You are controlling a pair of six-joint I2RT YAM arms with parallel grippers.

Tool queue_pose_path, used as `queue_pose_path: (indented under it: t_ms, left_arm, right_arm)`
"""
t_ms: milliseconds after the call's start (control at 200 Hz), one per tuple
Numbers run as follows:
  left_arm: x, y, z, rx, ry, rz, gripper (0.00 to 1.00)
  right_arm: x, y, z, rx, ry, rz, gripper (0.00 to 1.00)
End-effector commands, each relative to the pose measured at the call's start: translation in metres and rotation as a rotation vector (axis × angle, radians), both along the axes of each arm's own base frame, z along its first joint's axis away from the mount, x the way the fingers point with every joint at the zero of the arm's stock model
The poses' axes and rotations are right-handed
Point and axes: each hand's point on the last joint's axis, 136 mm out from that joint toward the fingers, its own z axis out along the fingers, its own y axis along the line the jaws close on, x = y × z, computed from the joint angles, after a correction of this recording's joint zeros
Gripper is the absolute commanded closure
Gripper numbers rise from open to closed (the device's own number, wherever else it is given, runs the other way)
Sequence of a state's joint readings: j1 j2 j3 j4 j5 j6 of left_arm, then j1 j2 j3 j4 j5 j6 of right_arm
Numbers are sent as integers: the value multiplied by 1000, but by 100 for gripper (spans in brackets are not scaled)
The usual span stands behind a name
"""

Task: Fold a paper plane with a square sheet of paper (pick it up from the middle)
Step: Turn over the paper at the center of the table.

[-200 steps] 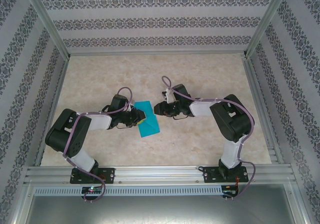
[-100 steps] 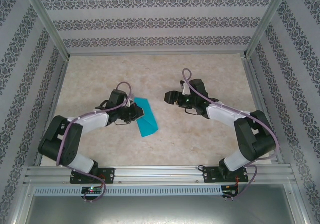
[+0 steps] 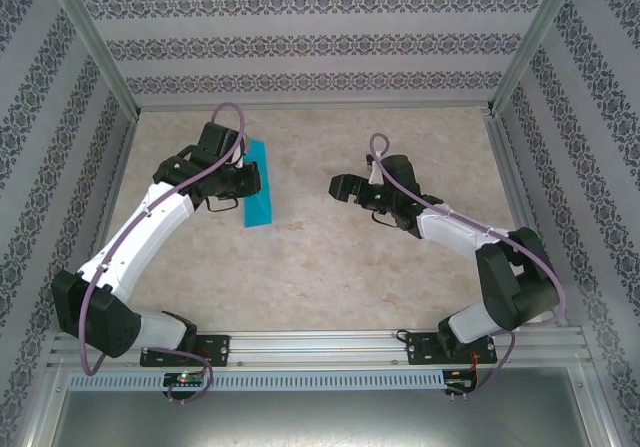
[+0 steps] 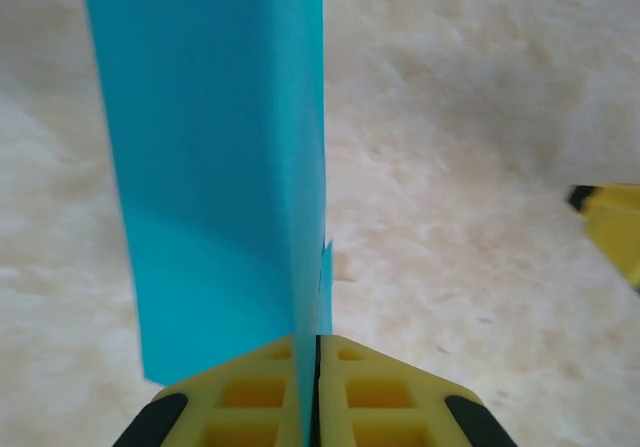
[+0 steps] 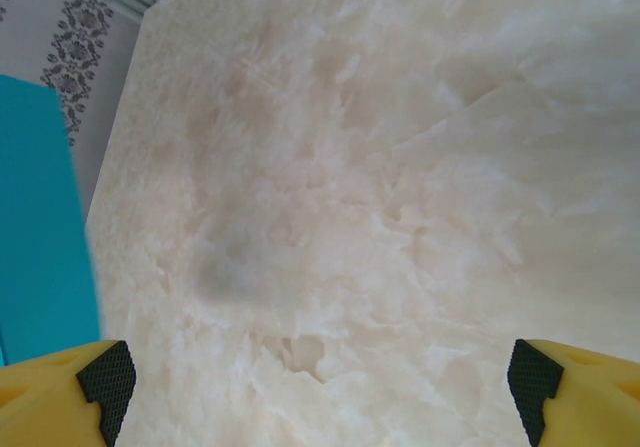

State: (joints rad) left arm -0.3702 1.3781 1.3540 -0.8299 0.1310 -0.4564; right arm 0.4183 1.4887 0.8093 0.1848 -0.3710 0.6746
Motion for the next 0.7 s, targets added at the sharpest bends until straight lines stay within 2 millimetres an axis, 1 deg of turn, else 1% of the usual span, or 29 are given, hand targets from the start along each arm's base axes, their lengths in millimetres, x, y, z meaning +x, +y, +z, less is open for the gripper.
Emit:
queue_pose_path:
  t_ms: [0,105,155,225,275,435,485,540,600,664,699]
  left_arm:
    - [-13,33,-18,295,93,10,90]
    - [-1,48,-18,544,81,57,90]
    - [5,53,-23,678,92,73,91]
    - [12,53,-29,837,105,69,91]
    - [18,49,-38,931,113,55,91]
    - [37,23,-71,1109,131,-9,91]
    - [43,12,-79,1137,127,-26,91]
    - [47,-2,-93,1164,133,-52,91]
    - [49,-17,-103,1196,123,-50,90]
    - [48,-36,-122,1209,135,-91,89]
    - [47,-45,-133,1204,146,-109,89]
  right_arm:
    - [8,-11,19,-40,-75,-45,2]
    - [7,-18,17,-68,-70,-73,2]
    - [7,-21,16,-82,-71,-85,2]
    - [6,-26,15,-105,-73,-99,2]
    - [5,-32,13,-131,-68,-115,2]
    - [1,-55,9,-203,-65,-177,2]
    - [-1,-63,7,-223,-62,-199,2]
    - [-2,-73,6,-244,-55,-225,2]
    - [-2,-86,4,-271,-35,-267,2]
    - [-5,-107,0,-314,21,-336,2]
    - [-8,-116,0,-333,50,-361,2]
